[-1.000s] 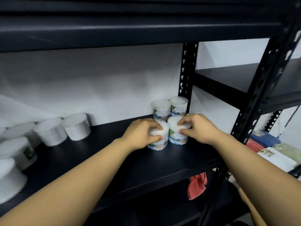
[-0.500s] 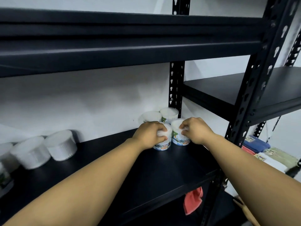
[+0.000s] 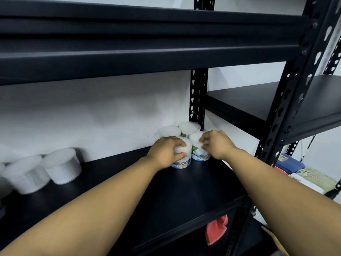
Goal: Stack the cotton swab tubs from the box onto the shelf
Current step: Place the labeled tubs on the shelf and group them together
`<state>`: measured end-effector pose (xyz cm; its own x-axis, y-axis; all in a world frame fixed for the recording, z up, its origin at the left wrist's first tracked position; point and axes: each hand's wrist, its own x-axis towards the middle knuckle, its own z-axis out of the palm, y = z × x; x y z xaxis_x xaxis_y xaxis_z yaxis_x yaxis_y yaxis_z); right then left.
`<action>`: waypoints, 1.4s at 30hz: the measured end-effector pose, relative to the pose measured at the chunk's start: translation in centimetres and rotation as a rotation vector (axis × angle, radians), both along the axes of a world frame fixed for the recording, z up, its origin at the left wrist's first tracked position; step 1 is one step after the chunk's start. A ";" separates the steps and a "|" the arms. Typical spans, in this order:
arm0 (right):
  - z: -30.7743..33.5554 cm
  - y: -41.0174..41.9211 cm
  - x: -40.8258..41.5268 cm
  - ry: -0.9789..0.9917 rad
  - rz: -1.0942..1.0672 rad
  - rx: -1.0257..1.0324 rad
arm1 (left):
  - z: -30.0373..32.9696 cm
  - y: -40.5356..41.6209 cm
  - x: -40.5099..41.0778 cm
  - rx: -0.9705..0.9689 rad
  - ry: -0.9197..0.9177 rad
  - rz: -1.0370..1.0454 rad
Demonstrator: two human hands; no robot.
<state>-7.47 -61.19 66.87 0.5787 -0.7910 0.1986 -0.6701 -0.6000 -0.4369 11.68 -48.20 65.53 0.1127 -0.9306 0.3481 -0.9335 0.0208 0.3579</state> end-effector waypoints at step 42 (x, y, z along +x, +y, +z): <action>0.7 -0.8 4.2 -0.007 0.121 -0.018 | 0.0 2.4 3.8 0.118 0.144 0.158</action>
<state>-3.27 -62.00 67.54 0.6682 -0.7118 0.2166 -0.5896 -0.6841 -0.4293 15.50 -45.80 65.50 0.3008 -0.9307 0.2080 -0.8611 -0.1713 0.4788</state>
